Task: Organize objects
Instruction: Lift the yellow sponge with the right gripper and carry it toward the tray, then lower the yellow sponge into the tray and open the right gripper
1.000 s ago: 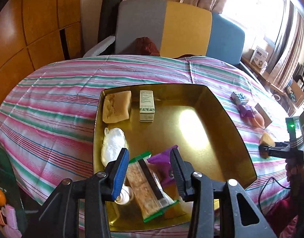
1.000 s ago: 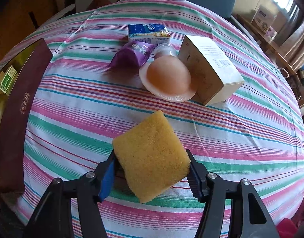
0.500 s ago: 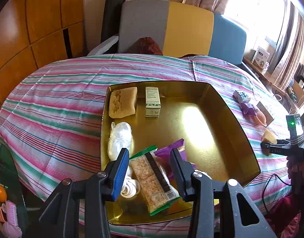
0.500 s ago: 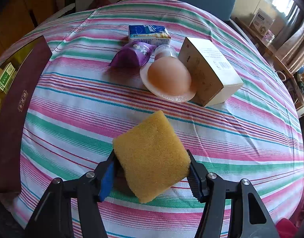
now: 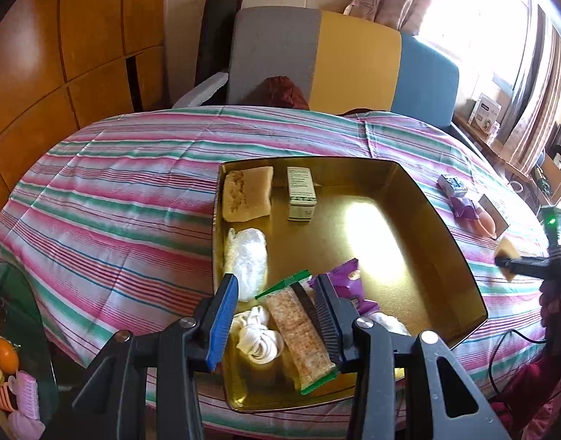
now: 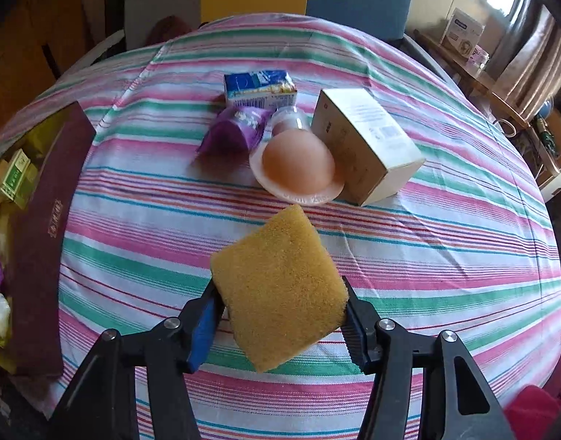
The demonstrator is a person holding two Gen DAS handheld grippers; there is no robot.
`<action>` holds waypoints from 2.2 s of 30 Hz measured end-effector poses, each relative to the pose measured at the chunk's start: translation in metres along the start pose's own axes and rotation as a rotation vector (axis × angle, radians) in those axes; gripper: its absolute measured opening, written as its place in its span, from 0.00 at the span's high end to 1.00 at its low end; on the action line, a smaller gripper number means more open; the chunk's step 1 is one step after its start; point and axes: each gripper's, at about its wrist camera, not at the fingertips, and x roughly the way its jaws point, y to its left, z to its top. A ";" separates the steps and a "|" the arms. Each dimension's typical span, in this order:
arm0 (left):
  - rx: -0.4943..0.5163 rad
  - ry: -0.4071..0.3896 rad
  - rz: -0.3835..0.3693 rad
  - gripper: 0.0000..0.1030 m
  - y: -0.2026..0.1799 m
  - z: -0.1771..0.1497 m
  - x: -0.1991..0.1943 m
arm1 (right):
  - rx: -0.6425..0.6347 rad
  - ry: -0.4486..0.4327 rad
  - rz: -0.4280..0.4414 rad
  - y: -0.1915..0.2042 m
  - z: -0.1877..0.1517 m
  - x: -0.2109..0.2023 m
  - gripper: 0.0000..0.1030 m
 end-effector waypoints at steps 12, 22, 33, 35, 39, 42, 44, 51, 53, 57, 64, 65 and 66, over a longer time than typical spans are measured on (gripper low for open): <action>-0.043 0.007 0.007 0.58 0.022 -0.005 0.003 | -0.152 -0.189 0.162 0.094 0.039 -0.089 0.42; -0.138 0.004 0.029 0.58 0.058 -0.009 -0.003 | -0.333 -0.159 0.415 0.245 0.045 -0.088 0.42; -0.205 0.021 0.026 0.58 0.084 -0.018 0.001 | -0.438 -0.004 0.395 0.349 0.041 -0.020 0.42; -0.214 0.028 0.021 0.58 0.086 -0.019 0.003 | -0.436 0.036 0.406 0.355 0.040 -0.008 0.40; -0.223 0.047 0.018 0.58 0.087 -0.021 0.009 | -0.445 0.057 0.413 0.361 0.037 0.002 0.37; -0.221 0.044 0.017 0.58 0.086 -0.021 0.008 | -0.447 0.066 0.432 0.358 0.035 0.002 0.34; -0.217 0.039 0.016 0.58 0.085 -0.020 0.007 | -0.426 0.053 0.443 0.354 0.035 -0.002 0.29; -0.190 0.023 0.016 0.58 0.076 -0.016 0.000 | -0.372 -0.026 0.467 0.330 0.040 -0.030 0.20; -0.176 0.018 0.015 0.58 0.072 -0.015 -0.003 | -0.365 -0.051 0.466 0.320 0.039 -0.041 0.19; -0.145 0.009 0.011 0.58 0.060 -0.013 -0.008 | -0.337 -0.086 0.464 0.294 0.036 -0.057 0.17; -0.079 -0.002 0.000 0.58 0.035 -0.007 -0.015 | -0.278 -0.124 0.439 0.236 0.020 -0.075 0.16; -0.067 -0.004 -0.001 0.58 0.031 -0.006 -0.016 | -0.270 -0.130 0.427 0.227 0.018 -0.076 0.15; -0.056 -0.005 -0.002 0.58 0.028 -0.005 -0.016 | -0.260 -0.136 0.414 0.217 0.016 -0.077 0.15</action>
